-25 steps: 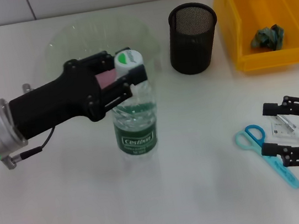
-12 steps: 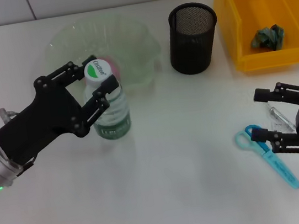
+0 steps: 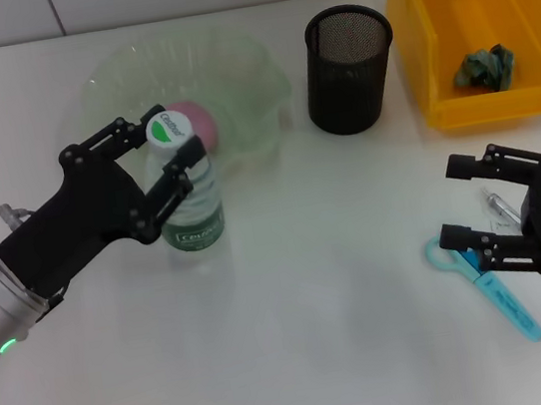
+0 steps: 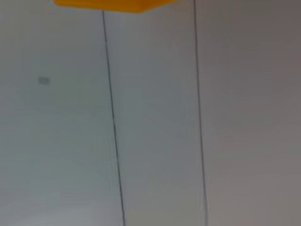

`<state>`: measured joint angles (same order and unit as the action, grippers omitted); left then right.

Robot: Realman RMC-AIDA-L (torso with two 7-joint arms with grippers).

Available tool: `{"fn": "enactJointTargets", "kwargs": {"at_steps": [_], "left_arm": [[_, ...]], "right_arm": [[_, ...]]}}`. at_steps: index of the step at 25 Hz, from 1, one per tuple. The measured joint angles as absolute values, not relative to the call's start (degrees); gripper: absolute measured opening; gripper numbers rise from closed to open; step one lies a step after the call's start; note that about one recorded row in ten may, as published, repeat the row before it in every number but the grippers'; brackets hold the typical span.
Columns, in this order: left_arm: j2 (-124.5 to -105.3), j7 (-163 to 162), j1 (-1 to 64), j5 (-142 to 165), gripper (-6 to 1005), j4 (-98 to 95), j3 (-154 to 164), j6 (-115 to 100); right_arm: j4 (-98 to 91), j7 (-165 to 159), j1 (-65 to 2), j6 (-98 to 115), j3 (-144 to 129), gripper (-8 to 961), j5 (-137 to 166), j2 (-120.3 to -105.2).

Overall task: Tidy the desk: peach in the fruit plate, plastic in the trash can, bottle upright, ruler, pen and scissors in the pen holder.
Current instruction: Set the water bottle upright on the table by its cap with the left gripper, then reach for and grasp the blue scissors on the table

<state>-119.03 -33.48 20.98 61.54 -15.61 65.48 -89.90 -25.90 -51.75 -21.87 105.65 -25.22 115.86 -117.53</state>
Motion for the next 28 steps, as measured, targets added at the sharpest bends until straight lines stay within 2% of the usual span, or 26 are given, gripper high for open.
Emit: {"fn": "enactJointTargets", "kwargs": {"at_steps": [13, 19, 21, 25, 28], "left_arm": [[-118.96, -34.95, 21.94, 59.29, 445, -12.83, 65.45, -89.69], [-118.59, -37.35, 21.04, 57.57, 634, -13.28, 65.46, -93.15], [-118.21, -40.51, 19.92, 55.54, 798, -13.78, 65.27, -97.59], [-116.61, -49.82, 17.53, 54.60, 798, -17.02, 64.37, -102.71], [-114.46, -55.38, 16.39, 58.43, 798, -19.60, 65.26, -104.89]], "right_arm": [[-25.49, -51.75, -22.00, 104.73, -25.22, 785, 115.45, -117.72], [-25.49, -51.76, -21.96, 104.51, -25.22, 785, 115.16, -117.86], [-25.49, -51.85, -21.83, 104.41, -25.18, 785, 114.18, -117.90], [-25.49, -53.18, -21.57, 104.11, -24.38, 785, 111.06, -117.97], [-27.75, -60.85, -22.21, 103.88, -22.68, 785, 109.01, -117.47]]}}
